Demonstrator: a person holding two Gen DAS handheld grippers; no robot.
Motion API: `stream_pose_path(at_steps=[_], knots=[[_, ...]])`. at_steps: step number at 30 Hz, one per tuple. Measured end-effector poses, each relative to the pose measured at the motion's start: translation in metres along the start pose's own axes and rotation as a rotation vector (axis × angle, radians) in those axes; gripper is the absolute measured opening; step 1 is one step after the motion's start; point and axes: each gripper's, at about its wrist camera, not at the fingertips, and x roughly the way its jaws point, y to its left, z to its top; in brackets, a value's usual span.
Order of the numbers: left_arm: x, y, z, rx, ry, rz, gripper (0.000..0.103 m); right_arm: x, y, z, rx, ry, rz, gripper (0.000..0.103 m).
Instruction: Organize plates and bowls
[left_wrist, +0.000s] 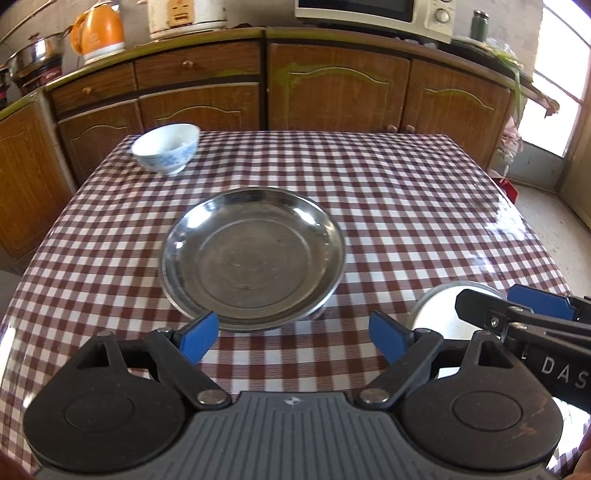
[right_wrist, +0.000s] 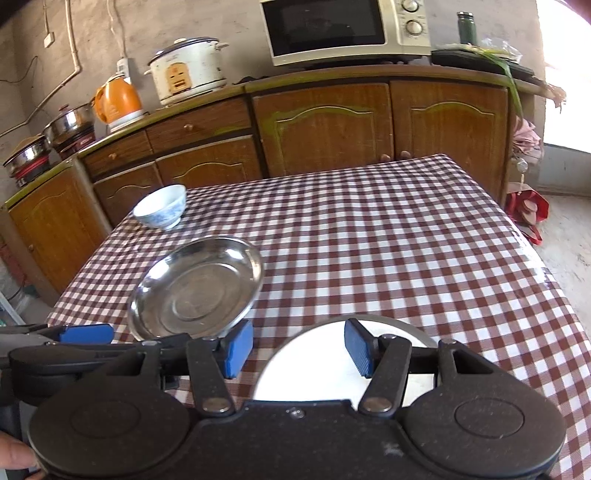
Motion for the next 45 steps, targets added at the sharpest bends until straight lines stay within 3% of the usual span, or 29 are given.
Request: stream_pose_path(at_steps=[30, 45], knots=[[-0.023, 0.094, 0.013, -0.159, -0.055, 0.121, 0.092, 0.021, 0.107, 0.029, -0.154, 0.008, 0.146, 0.069], [-0.029, 0.13, 0.028, -0.184, -0.094, 0.17, 0.092, 0.04, 0.145, 0.049, -0.178, -0.012, 0.185, 0.07]])
